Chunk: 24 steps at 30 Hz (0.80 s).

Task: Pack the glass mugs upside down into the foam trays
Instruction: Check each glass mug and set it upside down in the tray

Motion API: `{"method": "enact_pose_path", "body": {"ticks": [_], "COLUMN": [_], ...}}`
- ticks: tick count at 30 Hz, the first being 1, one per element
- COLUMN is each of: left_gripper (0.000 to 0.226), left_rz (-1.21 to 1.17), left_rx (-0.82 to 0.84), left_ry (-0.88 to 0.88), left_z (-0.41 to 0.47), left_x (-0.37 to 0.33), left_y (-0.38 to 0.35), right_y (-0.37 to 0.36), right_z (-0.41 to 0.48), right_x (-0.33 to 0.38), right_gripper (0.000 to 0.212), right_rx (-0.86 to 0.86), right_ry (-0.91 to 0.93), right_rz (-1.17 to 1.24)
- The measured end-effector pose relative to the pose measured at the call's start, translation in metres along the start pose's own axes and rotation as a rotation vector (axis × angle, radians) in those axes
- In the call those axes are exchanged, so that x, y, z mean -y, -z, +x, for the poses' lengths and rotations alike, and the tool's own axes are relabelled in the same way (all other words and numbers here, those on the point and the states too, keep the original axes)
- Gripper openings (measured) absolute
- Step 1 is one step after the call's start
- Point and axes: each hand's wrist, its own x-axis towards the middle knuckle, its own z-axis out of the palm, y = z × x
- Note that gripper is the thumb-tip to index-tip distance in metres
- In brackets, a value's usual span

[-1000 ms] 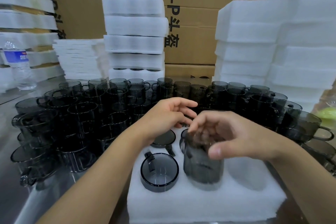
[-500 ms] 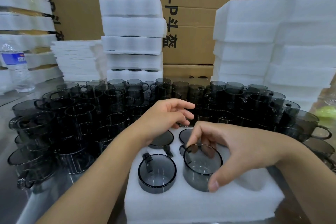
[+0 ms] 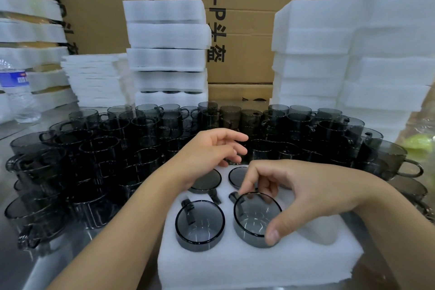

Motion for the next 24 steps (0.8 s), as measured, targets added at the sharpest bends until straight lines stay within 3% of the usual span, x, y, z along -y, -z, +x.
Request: {"method": "enact_pose_path", "body": {"ticks": [6, 18, 21, 24], "left_gripper": [0.036, 0.035, 0.035, 0.037], "left_rz": [0.004, 0.021, 0.021, 0.015], "left_rx": [0.004, 0.006, -0.003, -0.009], "left_ry": [-0.002, -0.001, 0.002, 0.006], "left_z": [0.000, 0.001, 0.001, 0.000], "left_x": [0.000, 0.000, 0.000, 0.001], "left_y": [0.000, 0.001, 0.001, 0.000], "right_y": [-0.002, -0.002, -0.001, 0.010], "right_z": [0.002, 0.005, 0.010, 0.014], "right_x": [-0.001, -0.006, -0.011, -0.027], "right_gripper": [0.050, 0.039, 0.033, 0.020], "right_rx": [-0.021, -0.104, -0.336, -0.841], "right_ry": [-0.028, 0.032, 0.088, 0.023], "right_rz": [-0.125, -0.109, -0.060, -0.106]}}
